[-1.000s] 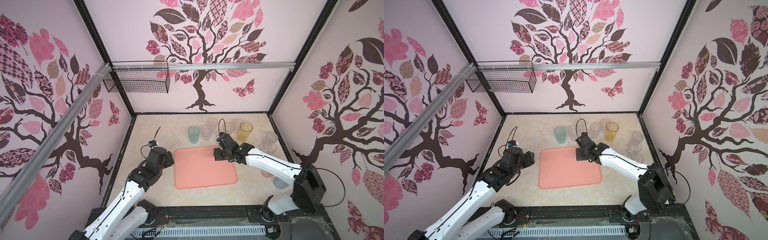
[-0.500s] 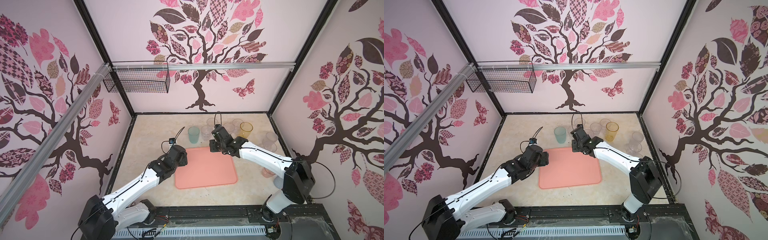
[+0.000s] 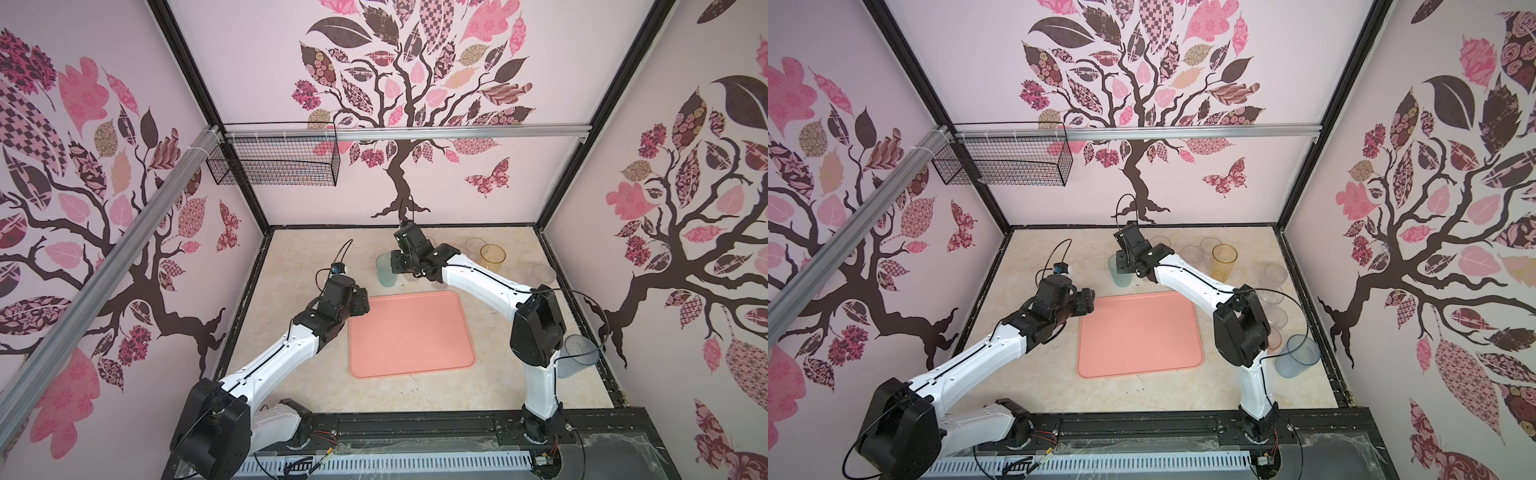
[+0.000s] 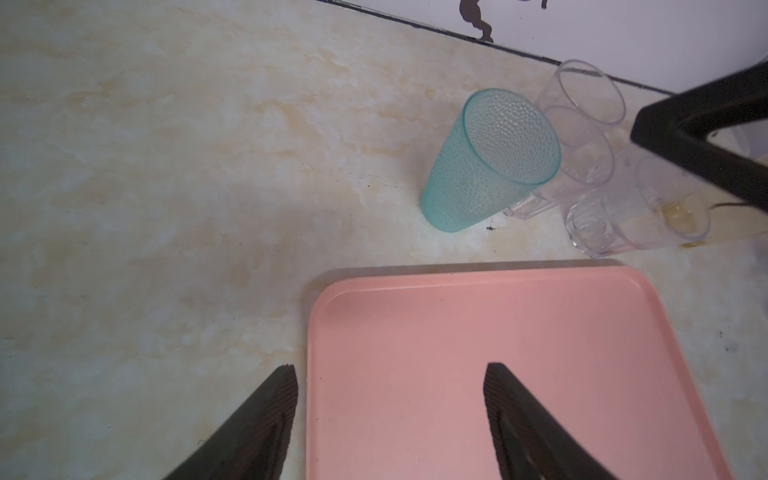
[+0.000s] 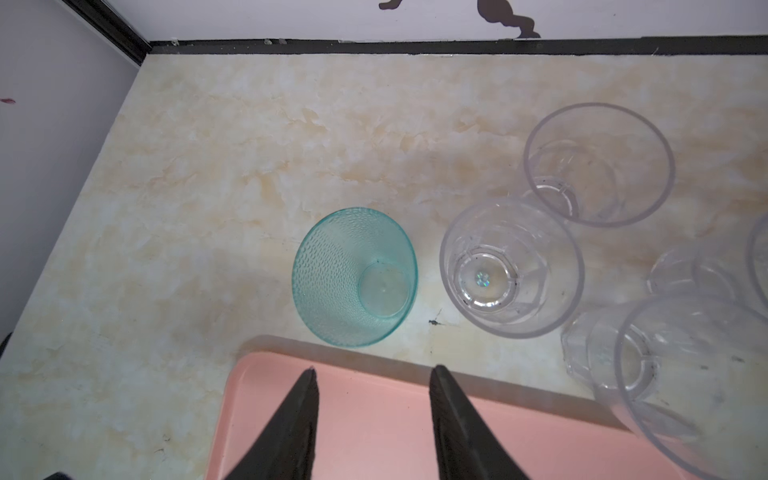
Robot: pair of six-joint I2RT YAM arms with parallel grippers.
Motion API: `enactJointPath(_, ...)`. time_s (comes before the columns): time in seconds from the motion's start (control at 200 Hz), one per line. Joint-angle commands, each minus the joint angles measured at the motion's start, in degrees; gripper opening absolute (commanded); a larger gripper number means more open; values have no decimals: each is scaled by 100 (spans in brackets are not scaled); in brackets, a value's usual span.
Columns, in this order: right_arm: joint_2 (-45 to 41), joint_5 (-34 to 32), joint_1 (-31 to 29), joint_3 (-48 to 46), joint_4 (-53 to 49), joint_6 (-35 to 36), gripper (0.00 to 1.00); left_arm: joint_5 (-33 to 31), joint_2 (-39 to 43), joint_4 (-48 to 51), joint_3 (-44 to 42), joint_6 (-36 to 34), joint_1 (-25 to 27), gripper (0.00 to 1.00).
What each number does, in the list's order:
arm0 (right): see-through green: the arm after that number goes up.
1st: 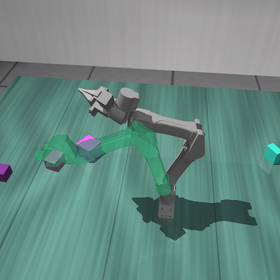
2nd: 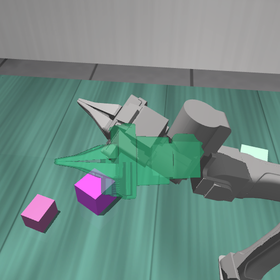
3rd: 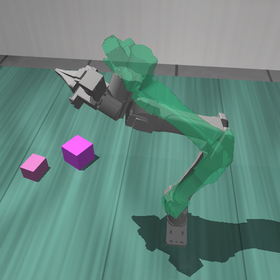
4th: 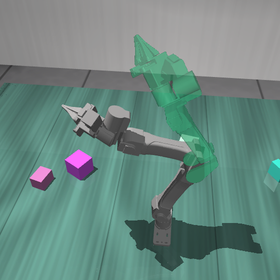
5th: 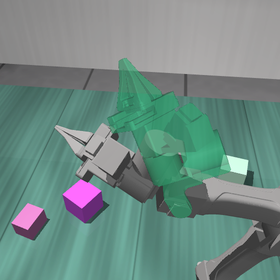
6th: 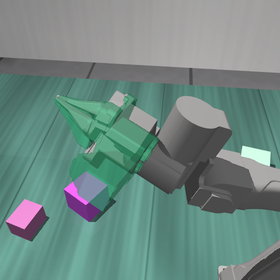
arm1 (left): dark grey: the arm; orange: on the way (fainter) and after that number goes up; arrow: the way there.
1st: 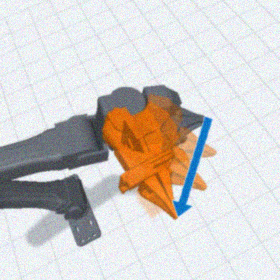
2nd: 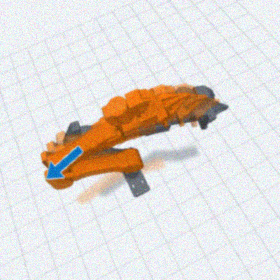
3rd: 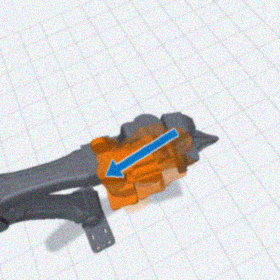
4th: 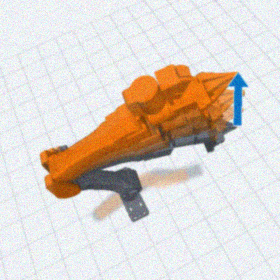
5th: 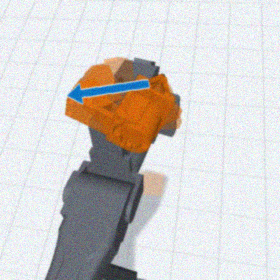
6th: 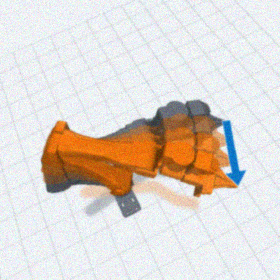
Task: Place the glasses into the tray
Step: 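Lower right gripper into the teal cup and grip its rim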
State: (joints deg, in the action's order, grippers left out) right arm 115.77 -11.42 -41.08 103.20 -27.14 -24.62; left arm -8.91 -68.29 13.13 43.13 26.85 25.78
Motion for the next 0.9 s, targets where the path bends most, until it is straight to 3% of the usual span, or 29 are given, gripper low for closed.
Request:
enactJointPath(0.0,467,-439,0,440,-332,9,42,731,100,-87,-132,-115,-91,73)
enactJointPath(0.295,1304,-835,29,1340,-708,113,37,898,-119,-21,54,-269,-91,73)
enactJointPath(0.895,1862,-521,94,1868,-842,223,22,1008,-438,-33,73,-240,-92,73)
